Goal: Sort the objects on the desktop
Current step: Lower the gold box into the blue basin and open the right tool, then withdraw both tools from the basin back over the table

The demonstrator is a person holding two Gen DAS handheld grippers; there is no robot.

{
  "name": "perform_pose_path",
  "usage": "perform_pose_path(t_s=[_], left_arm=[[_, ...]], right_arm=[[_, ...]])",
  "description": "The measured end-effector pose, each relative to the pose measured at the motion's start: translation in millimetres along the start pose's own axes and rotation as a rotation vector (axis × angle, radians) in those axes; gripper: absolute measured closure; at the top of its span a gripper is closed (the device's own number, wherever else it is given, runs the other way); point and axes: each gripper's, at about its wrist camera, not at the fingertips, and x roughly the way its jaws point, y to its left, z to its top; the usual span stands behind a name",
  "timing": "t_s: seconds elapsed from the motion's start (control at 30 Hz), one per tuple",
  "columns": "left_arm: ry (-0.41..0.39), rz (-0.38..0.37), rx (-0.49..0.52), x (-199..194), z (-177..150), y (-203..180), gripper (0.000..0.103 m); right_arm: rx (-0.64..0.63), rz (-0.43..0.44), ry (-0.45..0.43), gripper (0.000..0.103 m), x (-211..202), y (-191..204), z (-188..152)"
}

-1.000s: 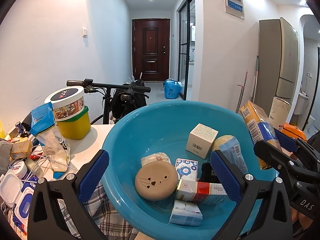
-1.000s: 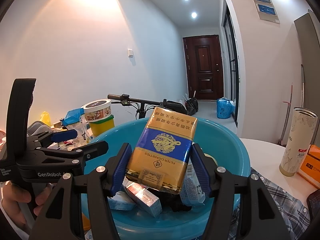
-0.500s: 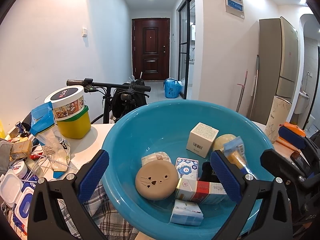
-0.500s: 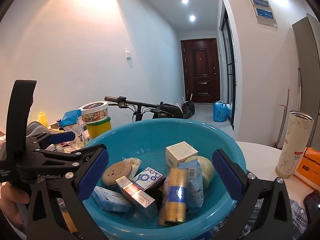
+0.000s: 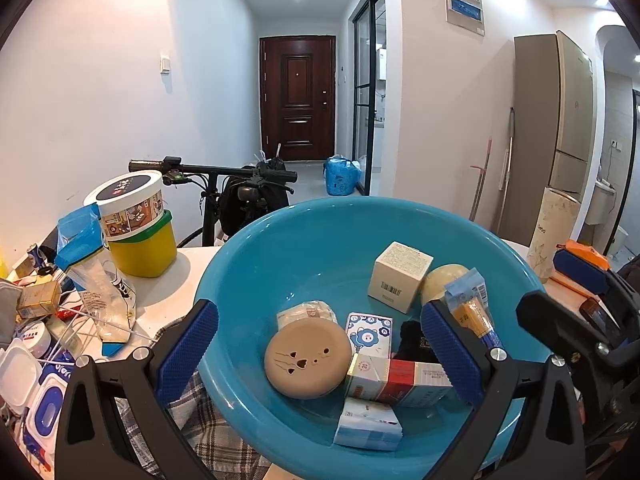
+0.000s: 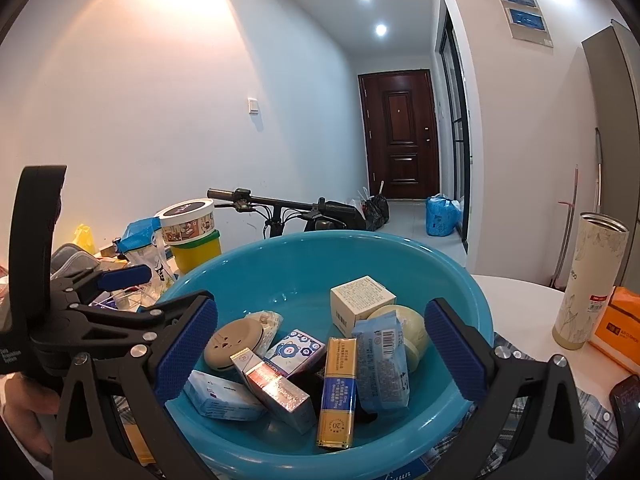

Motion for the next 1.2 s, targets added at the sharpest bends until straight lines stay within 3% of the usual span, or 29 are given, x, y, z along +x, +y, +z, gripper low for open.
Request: perform_pose_path(t_s=[0.43, 0.57, 0.73, 0.93, 1.0, 1.07, 1.2], left_arm=[[0.012, -0.045, -0.01, -11, -1, 0, 0.0], [-0.004, -0.045, 0.008, -35, -6, 5, 0.0], [0.02, -0.116, 0.004, -63, -31, 12, 0.0], [0.1, -0.194, 0.066, -72, -72, -2, 0.0], [0.122, -0.232, 0.138, -64, -82, -17, 0.0], [0.129, -0.22, 0.206, -53, -88, -30, 0.0], [0.185, -0.283, 0.232, -34, -92, -37, 0.0]], right_arm=[[0.025, 0.006, -0.019, 0.0, -6, -6, 3], [0.037, 0.007, -0.026, 0.0, -8, -8, 5], [0.04, 0.013, -0.023, 0.0, -7, -9, 4], [0.038, 0.025, -0.032, 0.0, -10, -8, 4], [0.037, 0.031, -0.034, 0.0, -11, -8, 4], [0.042, 0.032, -0.04, 0.0, -13, -9, 4], [0.056, 0.033, -0.038, 0.0, -13, -13, 4]])
